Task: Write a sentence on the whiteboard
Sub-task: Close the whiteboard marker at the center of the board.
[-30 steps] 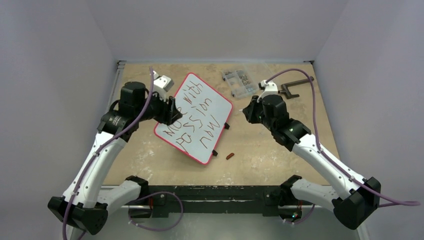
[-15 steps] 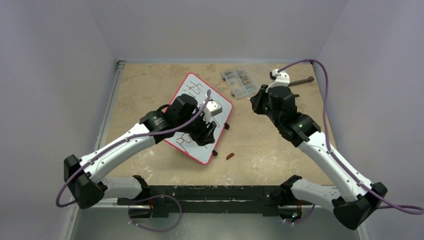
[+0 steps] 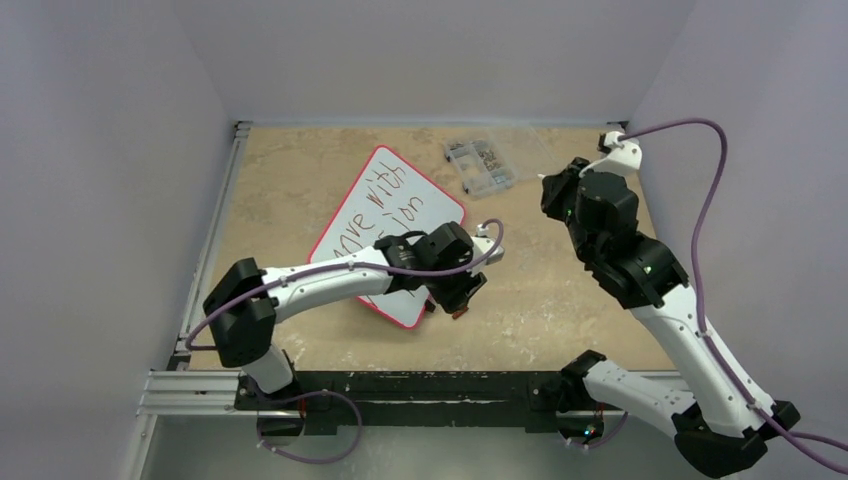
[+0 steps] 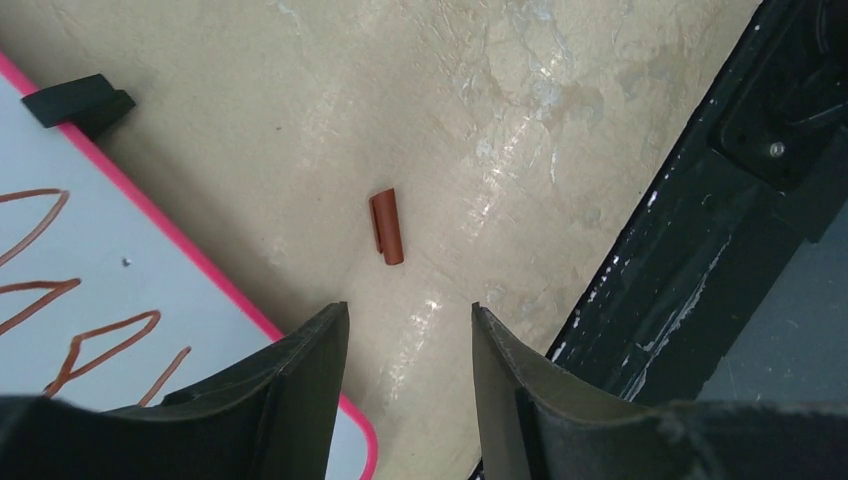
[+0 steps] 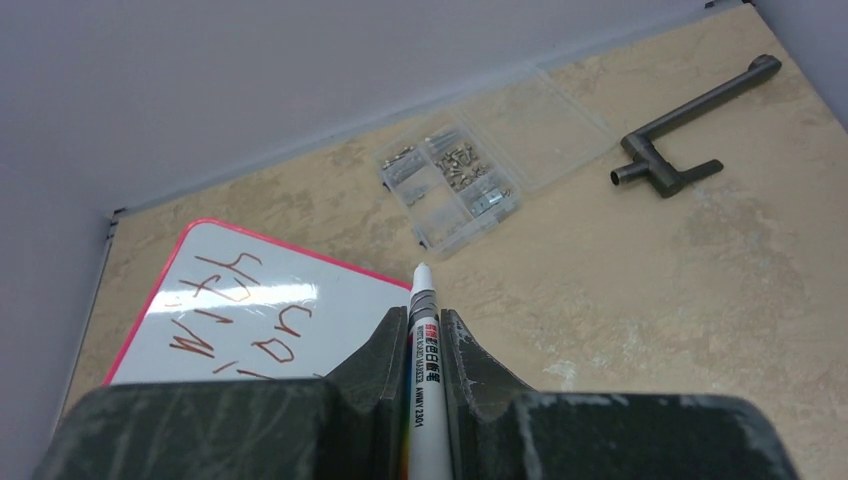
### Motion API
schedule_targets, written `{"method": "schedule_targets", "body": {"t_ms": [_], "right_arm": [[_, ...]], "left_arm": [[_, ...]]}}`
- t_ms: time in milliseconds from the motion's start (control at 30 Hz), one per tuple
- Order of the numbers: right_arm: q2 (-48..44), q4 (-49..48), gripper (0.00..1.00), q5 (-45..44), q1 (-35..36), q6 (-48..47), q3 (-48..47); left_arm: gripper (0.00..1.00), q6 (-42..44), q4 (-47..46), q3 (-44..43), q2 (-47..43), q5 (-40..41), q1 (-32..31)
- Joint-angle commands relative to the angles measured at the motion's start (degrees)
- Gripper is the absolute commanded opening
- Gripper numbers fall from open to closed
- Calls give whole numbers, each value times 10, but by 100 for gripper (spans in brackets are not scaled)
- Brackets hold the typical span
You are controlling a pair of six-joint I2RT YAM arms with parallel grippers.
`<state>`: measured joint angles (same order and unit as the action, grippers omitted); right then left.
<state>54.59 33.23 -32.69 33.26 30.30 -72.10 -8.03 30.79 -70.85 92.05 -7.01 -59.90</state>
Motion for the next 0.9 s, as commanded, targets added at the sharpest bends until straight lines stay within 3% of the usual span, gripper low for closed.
{"method": "schedule_targets", "body": {"t_ms": [0,467,867], "right_arm": [[-29,14,0,-49,-3,10,-29],[-84,14,0,-34,-2,2,-54],[-88,4,0,-24,-3,1,-52]], "left_arm": [[48,-26,-42,-35,45,37,-17],[52,-30,-49,-73,181,48,-29],[28,-22,-37,-83,224,68,-43]]}}
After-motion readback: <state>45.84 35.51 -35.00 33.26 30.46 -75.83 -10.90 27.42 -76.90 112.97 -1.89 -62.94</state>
